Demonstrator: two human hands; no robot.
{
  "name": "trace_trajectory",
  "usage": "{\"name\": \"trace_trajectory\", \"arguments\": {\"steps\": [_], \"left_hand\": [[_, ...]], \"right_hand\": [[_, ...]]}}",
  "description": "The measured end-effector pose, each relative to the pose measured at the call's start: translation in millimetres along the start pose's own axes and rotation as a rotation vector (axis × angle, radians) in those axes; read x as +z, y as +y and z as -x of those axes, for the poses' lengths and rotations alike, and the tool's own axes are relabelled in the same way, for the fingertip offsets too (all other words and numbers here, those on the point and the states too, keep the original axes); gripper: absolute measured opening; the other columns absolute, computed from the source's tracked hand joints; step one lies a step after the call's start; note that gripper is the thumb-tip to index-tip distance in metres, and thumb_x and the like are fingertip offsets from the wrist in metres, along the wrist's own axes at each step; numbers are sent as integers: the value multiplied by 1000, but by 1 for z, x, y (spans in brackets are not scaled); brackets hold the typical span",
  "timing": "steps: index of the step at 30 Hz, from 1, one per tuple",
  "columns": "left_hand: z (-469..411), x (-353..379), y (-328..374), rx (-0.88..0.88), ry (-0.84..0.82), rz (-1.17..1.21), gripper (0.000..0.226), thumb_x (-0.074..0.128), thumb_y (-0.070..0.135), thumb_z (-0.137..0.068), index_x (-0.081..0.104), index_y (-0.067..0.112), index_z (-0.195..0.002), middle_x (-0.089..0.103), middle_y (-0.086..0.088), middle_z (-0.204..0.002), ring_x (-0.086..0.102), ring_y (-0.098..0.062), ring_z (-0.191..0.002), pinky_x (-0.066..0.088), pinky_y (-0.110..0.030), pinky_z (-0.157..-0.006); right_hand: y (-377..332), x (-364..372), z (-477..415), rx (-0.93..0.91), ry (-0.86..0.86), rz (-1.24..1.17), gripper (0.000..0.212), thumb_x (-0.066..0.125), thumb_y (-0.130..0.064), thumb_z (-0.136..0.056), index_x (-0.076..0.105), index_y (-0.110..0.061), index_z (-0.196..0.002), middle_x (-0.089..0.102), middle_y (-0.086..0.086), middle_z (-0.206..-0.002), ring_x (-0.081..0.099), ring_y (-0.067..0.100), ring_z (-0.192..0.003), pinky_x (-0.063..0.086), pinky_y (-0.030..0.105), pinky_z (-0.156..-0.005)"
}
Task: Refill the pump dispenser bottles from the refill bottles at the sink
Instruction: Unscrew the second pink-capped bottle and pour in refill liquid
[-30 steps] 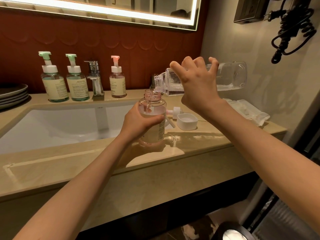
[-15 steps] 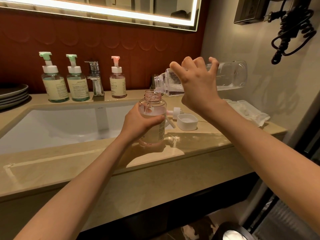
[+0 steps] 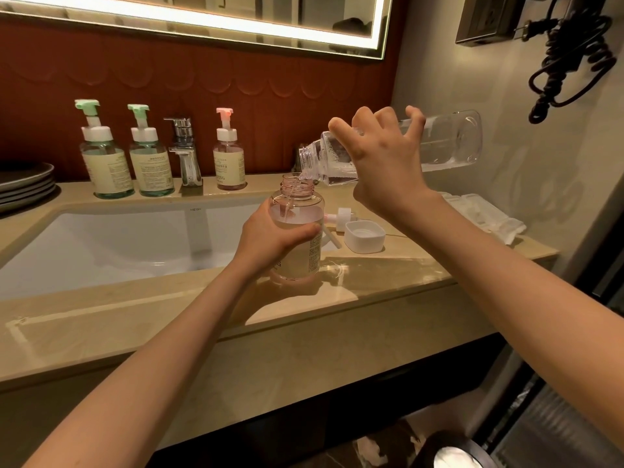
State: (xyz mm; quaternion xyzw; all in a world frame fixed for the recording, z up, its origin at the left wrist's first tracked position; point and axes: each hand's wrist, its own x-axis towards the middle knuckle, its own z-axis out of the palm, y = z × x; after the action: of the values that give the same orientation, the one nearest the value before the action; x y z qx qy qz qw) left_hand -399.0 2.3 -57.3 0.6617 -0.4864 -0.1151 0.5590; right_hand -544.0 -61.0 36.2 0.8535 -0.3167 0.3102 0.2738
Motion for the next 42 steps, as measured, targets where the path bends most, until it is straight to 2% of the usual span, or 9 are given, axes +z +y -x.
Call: {"name": "trace_trajectory", "arguments": {"steps": [11,19,25,28,33,42], "left_hand": [[0,0,0,-7,0,4,91,70,52,-52,45,15,-131,55,-2,-130,50,-15,-110,43,-28,-88],[-3,0,-2,-5,7,-8,85,81,44,-60,45,16,-131,55,-2,-130,49,-13,-108,42,-27,-88],[-2,0,-2,-10,3,-12,92,71,52,-52,44,17,-133,54,-1,-130,49,-13,-108,44,-29,-91],[-3,0,-3,-7,4,-3,86,81,44,-60,44,17,-133,54,-1,-130,49,-14,-109,43,-29,-90],[-4,1,-4,0,17,-14,77,79,36,-69,42,16,-134,52,-2,-132,46,-13,-109,41,-28,-89],[-5,1,-4,4,13,-29,79,77,37,-70,39,15,-137,49,-3,-136,43,-12,-109,40,-27,-87]], "right_hand": [[0,-2,0,-10,-4,10,69,53,6,-77,35,-24,-136,41,9,-131,34,30,-125,13,52,-108],[-1,-1,-1,-10,0,17,69,54,6,-78,35,-24,-137,41,10,-132,34,30,-125,13,52,-108],[-1,-2,-1,-13,-8,14,69,55,4,-79,34,-25,-137,39,10,-134,33,30,-128,12,52,-109],[-1,-2,-1,-12,-9,11,68,54,4,-80,34,-24,-138,39,11,-135,32,30,-128,12,52,-109],[-1,-3,-1,-22,0,21,67,54,4,-80,34,-24,-137,39,10,-134,33,30,-127,13,52,-109],[-1,-4,-2,-31,3,25,66,53,4,-81,34,-24,-138,39,11,-134,33,31,-128,12,52,-109]]}}
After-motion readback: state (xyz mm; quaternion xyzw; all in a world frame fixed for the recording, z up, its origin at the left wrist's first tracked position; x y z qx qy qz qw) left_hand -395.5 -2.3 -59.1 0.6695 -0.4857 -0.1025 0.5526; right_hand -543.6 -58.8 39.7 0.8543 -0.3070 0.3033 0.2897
